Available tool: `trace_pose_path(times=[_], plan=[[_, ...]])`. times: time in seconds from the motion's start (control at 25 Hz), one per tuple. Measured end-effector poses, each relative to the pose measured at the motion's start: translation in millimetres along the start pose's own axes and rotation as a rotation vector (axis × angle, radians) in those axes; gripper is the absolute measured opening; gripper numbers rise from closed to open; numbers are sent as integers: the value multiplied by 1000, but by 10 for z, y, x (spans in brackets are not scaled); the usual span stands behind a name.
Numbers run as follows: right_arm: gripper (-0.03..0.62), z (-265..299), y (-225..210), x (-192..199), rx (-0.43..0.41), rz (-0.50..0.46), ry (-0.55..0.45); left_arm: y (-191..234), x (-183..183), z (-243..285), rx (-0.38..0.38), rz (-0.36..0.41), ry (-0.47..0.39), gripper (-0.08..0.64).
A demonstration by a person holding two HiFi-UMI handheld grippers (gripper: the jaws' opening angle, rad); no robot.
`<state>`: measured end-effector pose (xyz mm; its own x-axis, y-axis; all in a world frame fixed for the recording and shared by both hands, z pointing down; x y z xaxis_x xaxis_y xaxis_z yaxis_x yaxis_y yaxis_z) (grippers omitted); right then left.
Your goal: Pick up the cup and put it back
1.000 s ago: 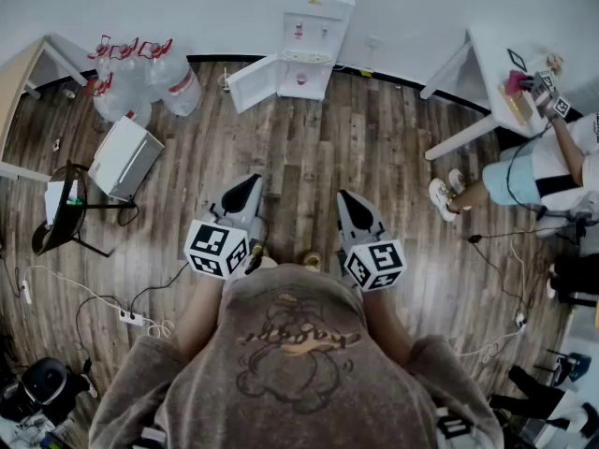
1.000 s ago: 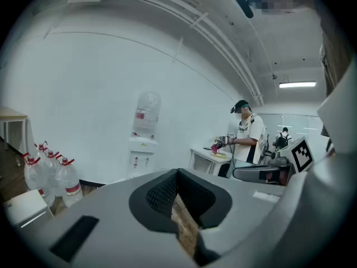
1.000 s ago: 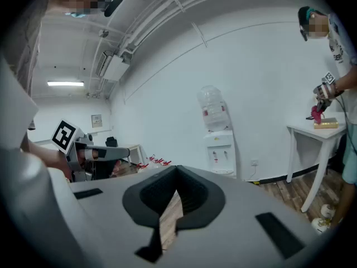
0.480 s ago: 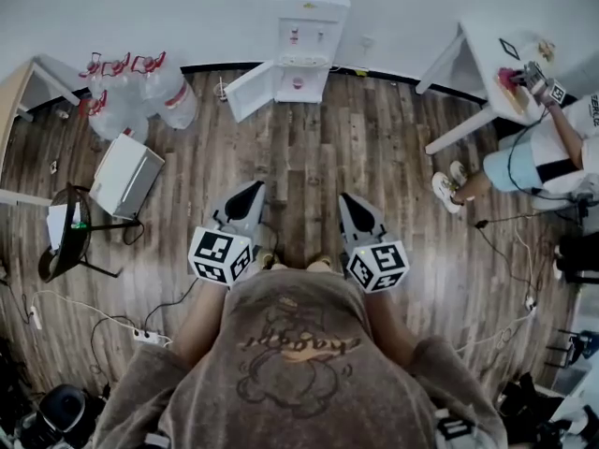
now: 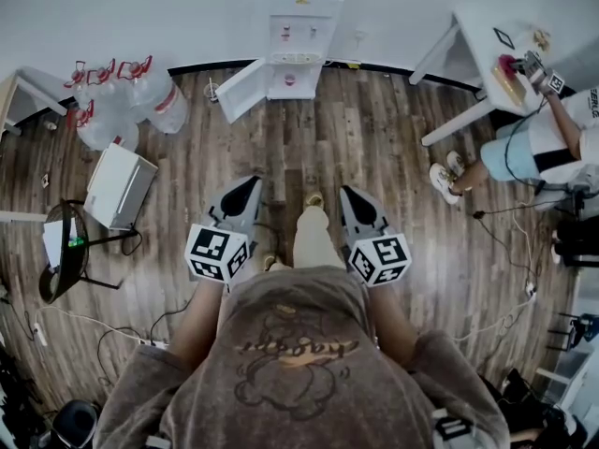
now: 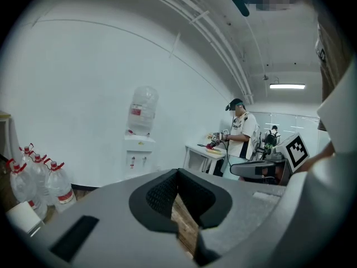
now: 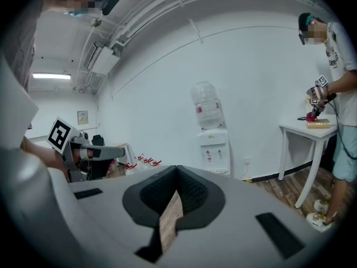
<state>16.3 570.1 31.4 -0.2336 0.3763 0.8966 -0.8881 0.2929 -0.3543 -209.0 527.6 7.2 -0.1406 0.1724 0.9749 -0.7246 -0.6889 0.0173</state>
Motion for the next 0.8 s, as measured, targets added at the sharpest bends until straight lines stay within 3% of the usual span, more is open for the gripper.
trace_pose_path(times=[0.36,0.8], plan=[[2,797,-480,-291,-8,3,10,469,-71,816,2,-4,17,3],[2,1851,-1303,-1193,-95,-11,40,1117,-562,2094,-74,-51,24,3]])
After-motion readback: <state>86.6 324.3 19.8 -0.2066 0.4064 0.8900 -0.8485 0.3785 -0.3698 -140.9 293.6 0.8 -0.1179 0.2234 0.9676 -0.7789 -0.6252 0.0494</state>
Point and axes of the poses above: the fingertips, and each gripper's own axes: z forward along the fingers, y to its left, x out of its underside, the point moved 5 cm from there along -z, backward along the fingers, and after that the axes turned 11 degrees about z, right-handed, at the moved point
